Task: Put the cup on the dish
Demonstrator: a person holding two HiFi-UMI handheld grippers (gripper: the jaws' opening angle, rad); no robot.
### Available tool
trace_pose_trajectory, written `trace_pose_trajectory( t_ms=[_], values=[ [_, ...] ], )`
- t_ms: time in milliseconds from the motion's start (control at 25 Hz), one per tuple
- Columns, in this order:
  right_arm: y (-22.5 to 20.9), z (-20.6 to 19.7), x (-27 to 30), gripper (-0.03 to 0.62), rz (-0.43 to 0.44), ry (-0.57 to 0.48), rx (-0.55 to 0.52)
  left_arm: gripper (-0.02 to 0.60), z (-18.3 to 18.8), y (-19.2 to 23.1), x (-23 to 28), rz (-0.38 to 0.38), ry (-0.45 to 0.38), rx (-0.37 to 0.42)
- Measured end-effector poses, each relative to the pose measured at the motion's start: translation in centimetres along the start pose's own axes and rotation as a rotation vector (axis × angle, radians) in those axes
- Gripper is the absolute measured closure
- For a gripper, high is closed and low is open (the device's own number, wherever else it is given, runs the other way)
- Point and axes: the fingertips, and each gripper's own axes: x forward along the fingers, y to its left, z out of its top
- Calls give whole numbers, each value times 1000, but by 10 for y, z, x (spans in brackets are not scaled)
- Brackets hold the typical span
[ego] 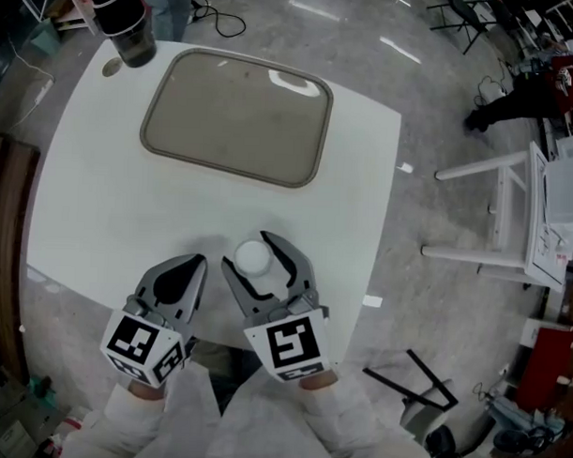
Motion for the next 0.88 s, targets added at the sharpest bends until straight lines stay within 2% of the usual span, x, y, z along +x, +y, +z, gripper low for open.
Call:
trace_pose_trajectory(
  t_ms=[320, 600, 880],
  values=[
    [-27, 36, 20, 322, -2, -23, -13, 586, 38, 12, 19, -4, -26, 23],
    [-48, 66, 49, 322, 17, -31, -22, 586, 70, 40, 41, 3, -53, -1],
    [-73, 77, 90, 322, 15, -30, 34, 586, 89, 72, 72, 11, -72, -22]
  ],
)
